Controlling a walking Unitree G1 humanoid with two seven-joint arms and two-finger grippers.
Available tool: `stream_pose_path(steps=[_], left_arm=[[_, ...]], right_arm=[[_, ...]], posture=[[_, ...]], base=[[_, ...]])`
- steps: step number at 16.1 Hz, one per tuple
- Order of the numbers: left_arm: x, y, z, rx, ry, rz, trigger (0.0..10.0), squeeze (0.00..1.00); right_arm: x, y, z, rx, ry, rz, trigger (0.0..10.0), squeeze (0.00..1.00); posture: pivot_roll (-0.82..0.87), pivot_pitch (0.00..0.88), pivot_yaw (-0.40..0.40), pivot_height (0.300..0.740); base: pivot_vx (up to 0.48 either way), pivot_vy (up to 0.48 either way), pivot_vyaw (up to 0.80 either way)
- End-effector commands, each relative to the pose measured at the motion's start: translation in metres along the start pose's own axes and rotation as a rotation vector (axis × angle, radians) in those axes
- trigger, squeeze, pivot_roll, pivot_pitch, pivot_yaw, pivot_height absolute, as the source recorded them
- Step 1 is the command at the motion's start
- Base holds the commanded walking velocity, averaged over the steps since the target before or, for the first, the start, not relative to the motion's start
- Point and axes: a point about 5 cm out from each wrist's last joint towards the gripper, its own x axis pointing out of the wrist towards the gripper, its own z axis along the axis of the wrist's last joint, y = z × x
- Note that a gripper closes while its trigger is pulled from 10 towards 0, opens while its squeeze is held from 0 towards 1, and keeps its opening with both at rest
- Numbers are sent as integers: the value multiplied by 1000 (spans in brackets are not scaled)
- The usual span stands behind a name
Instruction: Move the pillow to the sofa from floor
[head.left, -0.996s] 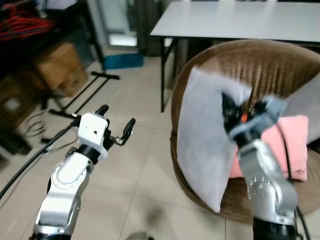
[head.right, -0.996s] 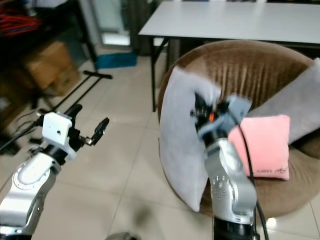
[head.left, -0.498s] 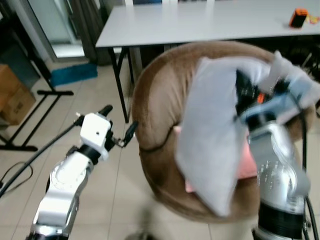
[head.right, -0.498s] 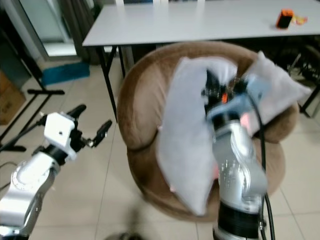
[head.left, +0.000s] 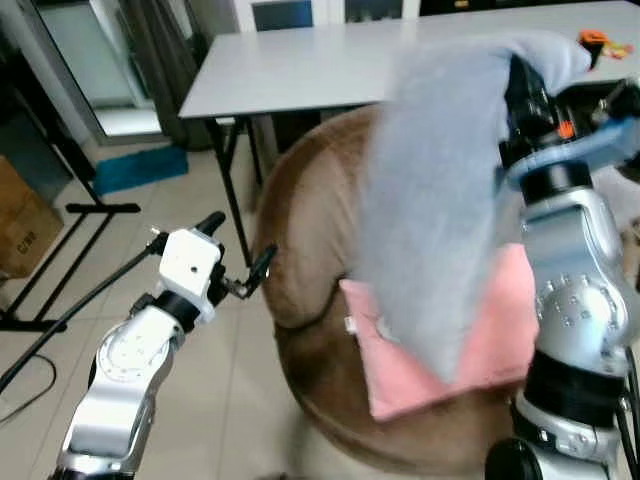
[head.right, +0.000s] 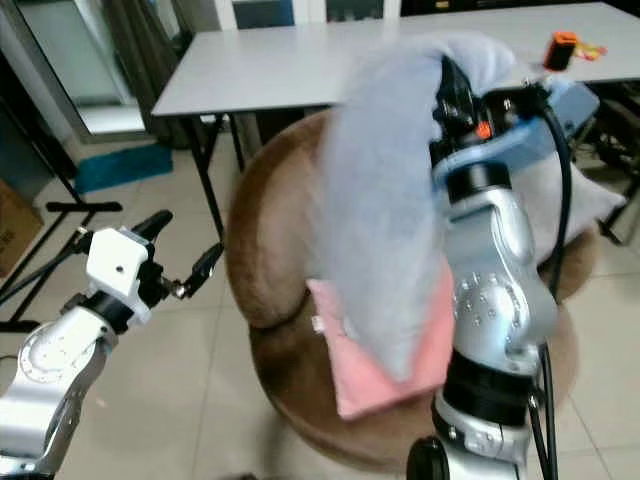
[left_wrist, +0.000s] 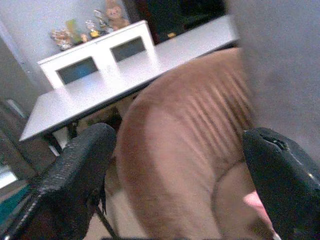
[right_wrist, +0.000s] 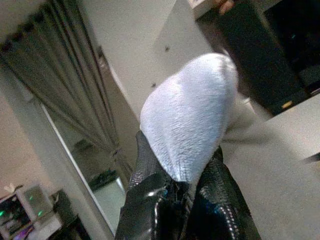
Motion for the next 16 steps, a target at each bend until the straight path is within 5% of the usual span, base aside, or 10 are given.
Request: stream_pose_path(steps=[1,8,12,16], left_arm=[[-3,4,-1,9,16,7,10000,184],[-9,-2,-2,45,54,-116,10000,169],[-17,-7,-10,48,125,-256,10000,192],[-17,-5,-9,52,128,-258,10000,192]], right_arm=[[6,11,3,-1,-21,43,10000,0],[38,6,-22,-52,35,61,10000,0],[64,7,-32,43,32,58,10000,0],[85,15,-34,53,41,107,10000,0]], posture=[[-42,12,66,740],[-32,22,62,740],[-20,20,55,740],[-18,27,49,740]], base=[[319,0,0],[0,0,0],[0,0,0],[0,0,0]])
